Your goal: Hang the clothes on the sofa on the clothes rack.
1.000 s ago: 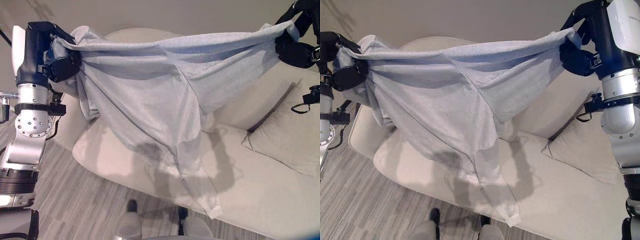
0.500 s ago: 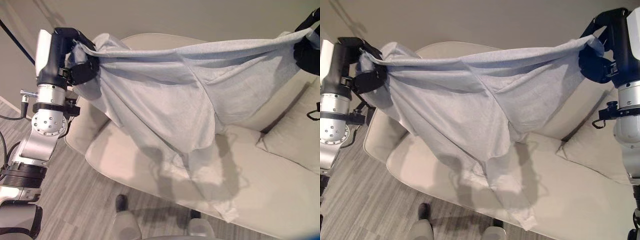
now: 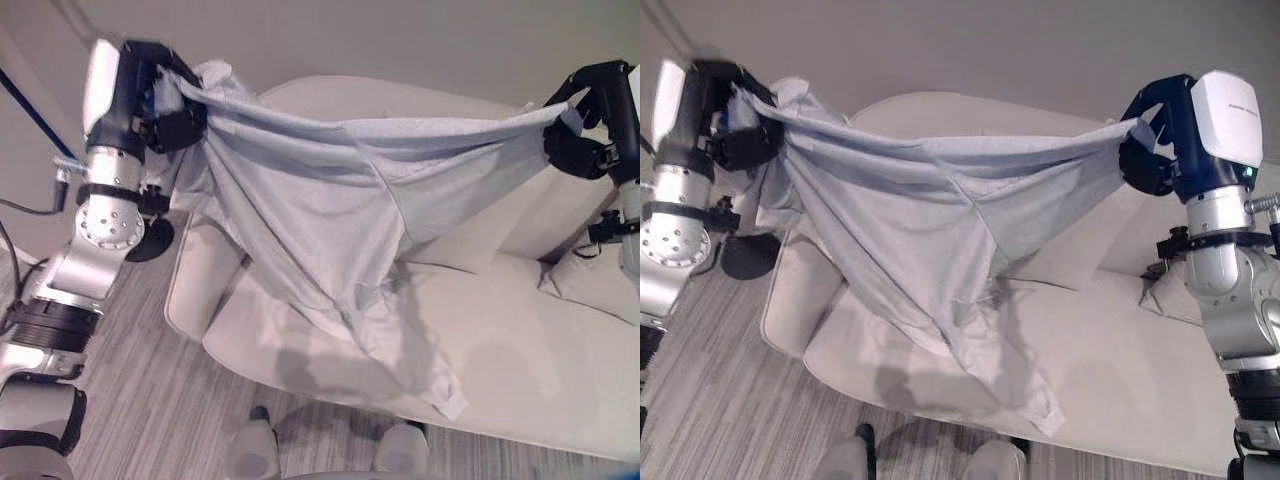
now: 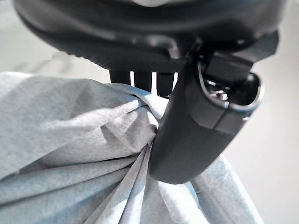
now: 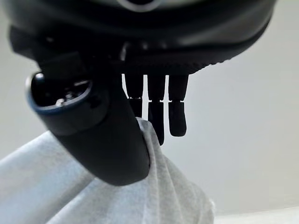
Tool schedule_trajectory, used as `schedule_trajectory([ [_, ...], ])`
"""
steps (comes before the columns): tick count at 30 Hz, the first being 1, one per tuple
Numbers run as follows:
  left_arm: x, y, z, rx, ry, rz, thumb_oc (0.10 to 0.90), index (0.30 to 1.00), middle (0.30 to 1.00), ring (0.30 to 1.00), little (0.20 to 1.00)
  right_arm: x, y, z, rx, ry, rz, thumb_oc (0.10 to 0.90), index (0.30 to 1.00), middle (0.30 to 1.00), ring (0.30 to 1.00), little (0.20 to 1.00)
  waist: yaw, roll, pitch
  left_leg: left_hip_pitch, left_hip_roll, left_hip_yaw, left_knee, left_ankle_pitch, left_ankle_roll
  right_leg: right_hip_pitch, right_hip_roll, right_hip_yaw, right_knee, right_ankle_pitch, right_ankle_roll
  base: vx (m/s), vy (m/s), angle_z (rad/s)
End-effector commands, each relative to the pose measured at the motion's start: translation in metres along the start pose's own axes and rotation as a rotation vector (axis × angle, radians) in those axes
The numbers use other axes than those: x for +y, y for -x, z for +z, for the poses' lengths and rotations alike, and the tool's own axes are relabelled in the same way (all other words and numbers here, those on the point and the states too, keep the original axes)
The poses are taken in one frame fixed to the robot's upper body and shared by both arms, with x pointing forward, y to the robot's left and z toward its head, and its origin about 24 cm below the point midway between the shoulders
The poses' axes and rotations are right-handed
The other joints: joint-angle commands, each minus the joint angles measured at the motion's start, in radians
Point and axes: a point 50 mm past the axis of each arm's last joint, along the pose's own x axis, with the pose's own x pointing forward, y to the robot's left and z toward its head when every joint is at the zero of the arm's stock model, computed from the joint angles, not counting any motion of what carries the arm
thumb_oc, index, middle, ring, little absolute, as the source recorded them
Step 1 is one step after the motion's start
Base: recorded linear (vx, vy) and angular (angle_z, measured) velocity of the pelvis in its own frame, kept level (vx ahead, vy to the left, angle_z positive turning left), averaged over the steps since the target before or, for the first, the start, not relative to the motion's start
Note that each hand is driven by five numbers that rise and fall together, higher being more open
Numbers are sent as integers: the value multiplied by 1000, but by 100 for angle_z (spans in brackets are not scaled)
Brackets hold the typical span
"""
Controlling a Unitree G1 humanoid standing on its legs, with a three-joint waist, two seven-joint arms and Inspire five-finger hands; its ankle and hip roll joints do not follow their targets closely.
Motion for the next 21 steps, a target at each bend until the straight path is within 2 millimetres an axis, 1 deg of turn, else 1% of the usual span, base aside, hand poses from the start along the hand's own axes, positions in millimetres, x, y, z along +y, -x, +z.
schedule_trajectory([
  [1, 33, -20, 52, -256, 29, 156, 400, 300, 300, 300, 300, -69, -38, 25, -128, 44, -262, 400, 300, 300, 300, 300, -9, 29, -96, 92, -37, -78, -180, 24, 24, 67, 192, 22, -24, -126, -24, 52, 296, -25],
  [2, 34, -19, 49, -242, 30, 161, 400, 300, 300, 300, 300, -68, -39, 26, -129, 46, -254, 400, 300, 300, 300, 300, -11, 23, -91, 99, -53, -74, -182, 24, 27, 66, 237, 48, -43, -139, -40, 66, 251, -33],
  [3, 34, -17, 46, -227, 31, 167, 400, 300, 300, 300, 300, -69, -40, 27, -136, 61, -248, 400, 300, 300, 300, 300, -6, 11, -93, 101, -73, -70, -187, 21, 30, 78, 259, 57, -79, -145, -55, 50, 111, -19],
  [4, 35, -16, 45, -223, 32, 172, 400, 300, 300, 300, 300, -69, -41, 28, -138, 61, -247, 400, 300, 300, 300, 300, -1, 5, -96, 103, -87, -67, -186, 15, 32, 113, 265, 58, -134, -148, -69, 43, 57, -22],
  [5, 35, -16, 45, -223, 32, 172, 400, 300, 300, 300, 300, -69, -41, 28, -139, 61, -247, 400, 300, 300, 300, 300, -2, 6, -94, 105, -86, -67, -186, 15, 32, 118, 266, 58, -139, -145, -69, 81, -7, -7],
  [6, 36, -14, 43, -217, 47, 186, 400, 300, 300, 300, 300, -66, -42, 30, -145, 34, -254, 400, 300, 300, 300, 300, 2, -10, -102, 96, -103, -66, -168, 0, 25, 157, 276, 67, -237, -133, -75, 68, -23, -9],
  [8, 38, -12, 44, -225, 66, 190, 400, 300, 300, 300, 300, -68, -44, 37, -172, 22, -259, 400, 300, 300, 300, 300, 9, -22, -96, 75, -121, -61, -72, -34, 13, 182, 268, 74, -301, -101, -69, 65, -11, -14],
  [9, 38, -12, 44, -226, 72, 193, 400, 300, 300, 300, 300, -67, -46, 39, -182, 17, -257, 400, 300, 300, 300, 300, 12, -24, -89, 48, -125, -58, 12, -45, 8, 207, 266, 80, -329, -100, -76, 26, 18, -16],
  [10, 38, -12, 45, -227, 83, 196, 400, 300, 300, 300, 300, -67, -46, 40, -184, 11, -256, 400, 300, 300, 300, 300, 12, -25, -80, 17, -121, -52, 96, -46, -1, 228, 262, 80, -348, -100, -81, 5, 58, -15],
  [11, 36, -11, 43, -221, 102, 198, 400, 300, 300, 300, 300, -65, -46, 39, -176, 4, -254, 400, 300, 300, 300, 300, 10, -23, -66, -28, -105, -40, 177, -22, -20, 252, 259, 78, -367, -100, -85, -5, 75, -9],
  [12, 36, -10, 42, -216, 109, 199, 400, 300, 300, 300, 300, -65, -45, 38, -171, 8, -250, 400, 300, 300, 300, 300, 6, -20, -63, -50, -84, -27, 209, -6, -31, 265, 256, 72, -380, -98, -85, -11, 64, 2],
  [13, 36, -10, 43, -216, 110, 198, 400, 300, 300, 300, 300, -65, -45, 38, -170, 9, -250, 400, 300, 300, 300, 300, 5, -16, -63, -58, -79, -30, 225, -12, -33, 267, 261, 70, -386, -94, -86, 65, 155, 10],
  [14, 34, -11, 43, -217, 113, 187, 400, 300, 300, 300, 300, -62, -42, 34, -159, 27, -224, 400, 300, 300, 300, 300, -6, -12, -72, -61, -21, -9, 166, -9, -27, 283, 240, 57, -405, -101, -70, 104, 203, 25],
  [15, 34, -11, 43, -218, 104, 181, 400, 300, 300, 300, 300, -61, -40, 33, -157, 35, -211, 400, 300, 300, 300, 300, -7, -15, -79, -48, 2, -9, 120, -12, -21, 282, 225, 56, -402, -103, -63, 118, 203, 22],
  [16, 34, -12, 43, -218, 104, 180, 400, 300, 300, 300, 300, -60, -40, 33, -155, 35, -210, 400, 300, 300, 300, 300, -6, -16, -80, -42, 1, -7, 110, -9, -22, 282, 224, 57, -400, -105, -62, 108, 245, 13],
  [17, 35, -15, 44, -222, 83, 178, 400, 300, 300, 300, 300, -62, -38, 31, -150, 49, -207, 400, 300, 300, 300, 300, -12, -15, -95, -30, 60, -25, 23, 32, -28, 273, 194, 60, -388, -119, -49, 102, 300, 5],
  [18, 35, -17, 44, -219, 78, 179, 400, 300, 300, 300, 300, -62, -37, 28, -139, 52, -208, 400, 300, 300, 300, 300, -18, -12, -101, -17, 99, -34, -27, 70, -38, 267, 177, 64, -382, -124, -40, 113, 468, -2],
  [20, 35, -20, 43, -212, 75, 188, 400, 300, 300, 300, 300, -62, -36, 24, -126, 59, -208, 400, 300, 300, 300, 300, -25, -5, -105, -15, 172, -66, -79, 137, -53, 259, 138, 81, -377, -124, -17, 64, 450, -9],
  [21, 35, -23, 45, -220, 72, 192, 400, 300, 300, 300, 300, -62, -36, 22, -121, 71, -207, 400, 300, 300, 300, 300, -26, -2, -112, -6, 212, -93, -106, 166, -70, 256, 115, 93, -378, -121, -2, 49, 317, -12],
])
